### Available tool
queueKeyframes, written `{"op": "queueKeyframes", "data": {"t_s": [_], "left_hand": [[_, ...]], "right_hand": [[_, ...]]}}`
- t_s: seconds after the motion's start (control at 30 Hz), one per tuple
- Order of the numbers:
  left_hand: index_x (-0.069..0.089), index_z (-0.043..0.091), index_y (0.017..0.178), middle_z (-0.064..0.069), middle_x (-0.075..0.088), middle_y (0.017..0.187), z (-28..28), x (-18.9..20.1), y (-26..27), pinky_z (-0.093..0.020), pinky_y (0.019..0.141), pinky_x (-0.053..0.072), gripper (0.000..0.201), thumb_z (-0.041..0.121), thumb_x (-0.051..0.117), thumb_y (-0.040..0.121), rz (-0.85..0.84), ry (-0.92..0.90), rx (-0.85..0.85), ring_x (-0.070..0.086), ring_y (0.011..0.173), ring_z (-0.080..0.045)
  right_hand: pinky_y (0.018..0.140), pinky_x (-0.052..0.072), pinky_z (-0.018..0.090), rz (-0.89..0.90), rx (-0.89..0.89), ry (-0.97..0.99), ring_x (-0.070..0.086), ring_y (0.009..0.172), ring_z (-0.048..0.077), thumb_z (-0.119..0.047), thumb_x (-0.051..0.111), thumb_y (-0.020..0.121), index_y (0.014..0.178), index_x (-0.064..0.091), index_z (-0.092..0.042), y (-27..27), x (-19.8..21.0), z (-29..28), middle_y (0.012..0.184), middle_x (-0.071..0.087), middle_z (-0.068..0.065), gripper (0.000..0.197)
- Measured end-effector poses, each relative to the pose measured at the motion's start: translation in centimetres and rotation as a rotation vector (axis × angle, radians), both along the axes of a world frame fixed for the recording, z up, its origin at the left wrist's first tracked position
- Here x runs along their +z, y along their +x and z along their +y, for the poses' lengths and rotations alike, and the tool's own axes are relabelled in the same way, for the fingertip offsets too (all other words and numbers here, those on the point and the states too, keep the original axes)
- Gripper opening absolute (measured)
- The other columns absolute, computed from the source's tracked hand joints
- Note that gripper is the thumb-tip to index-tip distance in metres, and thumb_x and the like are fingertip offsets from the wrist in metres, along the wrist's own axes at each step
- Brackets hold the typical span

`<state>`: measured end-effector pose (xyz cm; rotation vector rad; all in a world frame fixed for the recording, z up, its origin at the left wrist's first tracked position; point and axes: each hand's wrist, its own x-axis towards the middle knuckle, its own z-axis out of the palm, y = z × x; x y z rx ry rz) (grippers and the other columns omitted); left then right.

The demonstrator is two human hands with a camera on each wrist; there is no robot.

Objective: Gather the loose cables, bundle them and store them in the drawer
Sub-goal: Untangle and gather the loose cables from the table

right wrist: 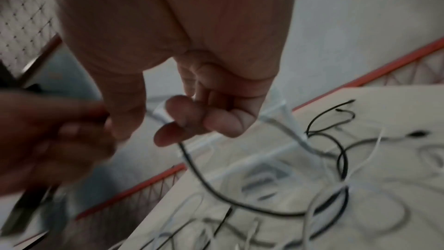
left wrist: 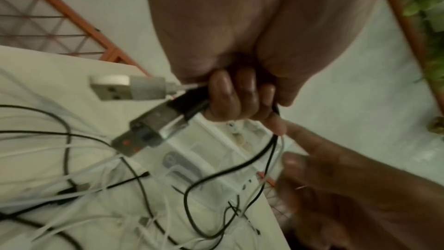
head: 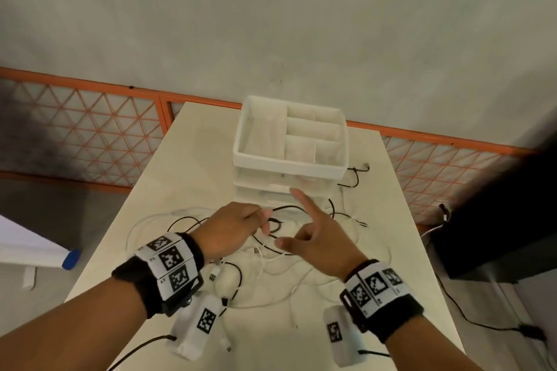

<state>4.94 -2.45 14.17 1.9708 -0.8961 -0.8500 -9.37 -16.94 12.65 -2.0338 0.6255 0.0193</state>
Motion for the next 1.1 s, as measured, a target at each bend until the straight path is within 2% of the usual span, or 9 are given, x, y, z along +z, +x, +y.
{"op": "queueKeyframes", "data": {"t_s": [0.13,0.23,0.33,0.4,0.53,0.7,0.9,1.03,1.1], "left_hand": [[0.073,0.010,0.086,0.015,0.042,0.046,0.5,0.9,0.1,-0.013,0.043,0.029,0.045,0.039,0.043,0.101,0.133,-0.065,-0.041,0.035,0.042,-0.003],[0.073,0.016,0.087,0.017,0.050,0.047,2.2,0.0,1.2,-0.008,0.043,0.031,0.034,0.027,0.045,0.102,0.023,0.062,-0.078,0.043,0.043,0.001],[0.066,0.029,0.076,0.019,0.055,0.062,4.1,-2.4,1.8,-0.008,0.055,0.034,0.036,0.018,0.043,0.100,-0.115,0.204,0.014,0.053,0.066,-0.005],[0.066,0.025,0.073,0.014,0.059,0.076,5.0,-3.8,2.0,-0.009,0.056,0.035,0.037,0.012,0.042,0.098,-0.105,0.234,0.168,0.057,0.076,-0.013],[0.068,0.006,0.084,-0.013,0.064,0.082,5.2,-4.4,1.9,-0.035,0.061,0.042,0.032,0.020,0.045,0.101,-0.009,0.161,0.286,0.061,0.081,-0.032],[0.052,0.013,0.067,0.004,0.050,0.056,4.5,-4.0,1.4,-0.027,0.049,0.031,0.035,0.033,0.056,0.096,0.069,0.045,0.294,0.037,0.046,-0.012],[0.057,0.016,0.087,0.012,0.077,0.091,2.6,-4.3,-1.0,-0.020,0.053,0.038,0.022,0.029,0.045,0.101,0.088,0.003,0.104,0.049,0.050,0.003],[0.052,0.022,0.079,0.005,0.070,0.069,3.4,-6.0,-0.9,-0.037,0.070,0.048,0.028,0.032,0.041,0.102,0.007,0.090,0.063,0.058,0.069,-0.023],[0.050,0.022,0.074,0.005,0.064,0.064,4.4,-6.4,-0.1,-0.037,0.072,0.048,0.033,0.034,0.040,0.103,-0.017,0.120,0.087,0.056,0.066,-0.018]], "right_hand": [[0.053,0.052,0.029,0.065,-0.175,-0.056,0.066,0.054,0.016,-0.030,0.065,0.092,0.095,0.064,-0.025,0.9,-2.1,-0.5,0.074,0.076,0.004,0.006],[0.075,0.054,0.031,-0.092,-0.428,-0.357,0.068,0.070,0.020,-0.021,0.062,0.094,0.097,0.062,-0.031,-0.1,-3.8,-2.9,0.096,0.076,-0.004,0.011],[0.085,0.055,0.033,-0.044,-0.190,-0.311,0.062,0.059,0.005,-0.020,0.067,0.091,0.143,0.040,-0.044,-1.3,-5.4,-2.6,0.122,0.060,-0.022,0.063],[0.088,0.055,0.035,0.079,-0.009,-0.343,0.064,0.071,0.003,-0.024,0.070,0.084,0.150,0.014,-0.055,-2.1,-6.6,-1.1,0.125,0.052,-0.027,0.092],[0.105,0.035,0.040,0.385,0.356,-0.682,0.050,0.122,0.015,-0.037,0.062,0.080,0.140,0.037,-0.045,-3.3,-8.9,1.0,0.136,0.052,-0.016,0.065],[0.106,0.042,0.040,0.687,0.447,-0.709,0.058,0.119,0.024,-0.031,0.059,0.090,0.119,0.063,-0.031,-2.3,-8.5,1.8,0.124,0.062,-0.001,0.029],[0.080,0.055,0.031,0.073,0.151,-0.426,0.067,0.081,0.011,-0.033,0.070,0.089,0.084,0.078,-0.025,1.5,-1.3,1.7,0.088,0.075,-0.006,0.013],[0.060,0.046,0.015,-0.291,-0.195,-0.347,0.058,0.061,0.006,-0.026,0.071,0.091,0.082,0.075,-0.024,1.7,4.5,-0.8,0.075,0.071,-0.008,0.010],[0.048,0.040,0.012,-0.388,-0.355,-0.372,0.051,0.053,0.007,-0.027,0.069,0.092,0.082,0.073,-0.027,0.9,5.7,-2.9,0.070,0.066,-0.006,0.011]]}}
